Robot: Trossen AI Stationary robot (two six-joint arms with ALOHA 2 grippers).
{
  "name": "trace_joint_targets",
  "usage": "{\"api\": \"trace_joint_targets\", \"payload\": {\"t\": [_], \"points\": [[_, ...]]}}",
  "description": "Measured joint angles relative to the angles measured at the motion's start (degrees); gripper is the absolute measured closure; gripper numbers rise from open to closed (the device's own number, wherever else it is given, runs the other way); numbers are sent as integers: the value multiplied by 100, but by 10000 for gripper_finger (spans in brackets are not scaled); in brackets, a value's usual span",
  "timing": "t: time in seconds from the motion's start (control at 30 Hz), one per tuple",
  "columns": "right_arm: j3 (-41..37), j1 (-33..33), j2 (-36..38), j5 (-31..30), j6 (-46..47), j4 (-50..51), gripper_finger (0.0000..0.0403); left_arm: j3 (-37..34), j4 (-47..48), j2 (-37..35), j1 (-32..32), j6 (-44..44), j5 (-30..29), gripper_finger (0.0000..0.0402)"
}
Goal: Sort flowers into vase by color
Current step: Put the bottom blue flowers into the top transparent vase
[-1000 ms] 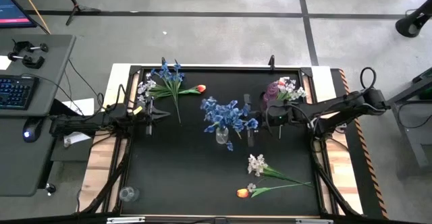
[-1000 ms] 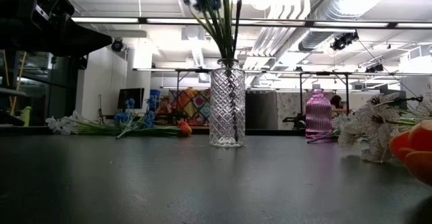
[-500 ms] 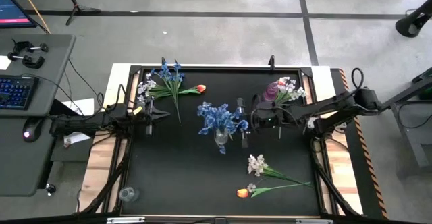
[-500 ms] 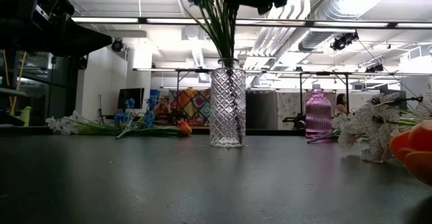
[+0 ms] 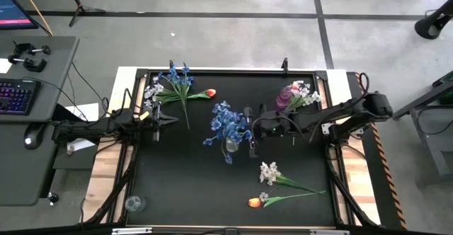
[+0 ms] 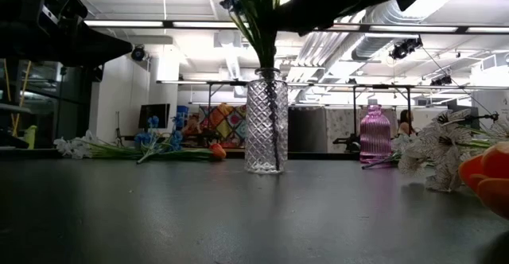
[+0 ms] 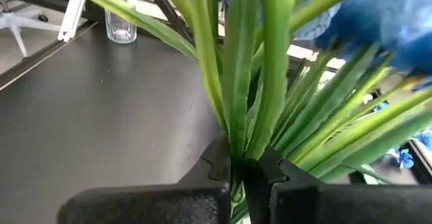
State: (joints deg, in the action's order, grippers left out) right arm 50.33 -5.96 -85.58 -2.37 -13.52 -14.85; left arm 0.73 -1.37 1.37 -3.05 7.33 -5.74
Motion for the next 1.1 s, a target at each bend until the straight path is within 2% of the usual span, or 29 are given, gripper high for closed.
{"api": "trace_joint_targets", "payload": {"t": [0.57, 0.93, 1.03, 1.1], "points": [[0, 186, -39, 9, 216, 450, 403, -2, -2, 1, 0, 0, -2, 401], [-2, 186, -41, -9, 876, 489, 402, 0, 0, 0, 0, 0, 0, 401], [-4, 186, -42, -9, 1061, 480, 390, 0, 0, 2, -2, 0, 0, 401], [-4, 186, -42, -7, 1153, 453, 369, 0, 0, 0, -2, 0, 0, 401]]}}
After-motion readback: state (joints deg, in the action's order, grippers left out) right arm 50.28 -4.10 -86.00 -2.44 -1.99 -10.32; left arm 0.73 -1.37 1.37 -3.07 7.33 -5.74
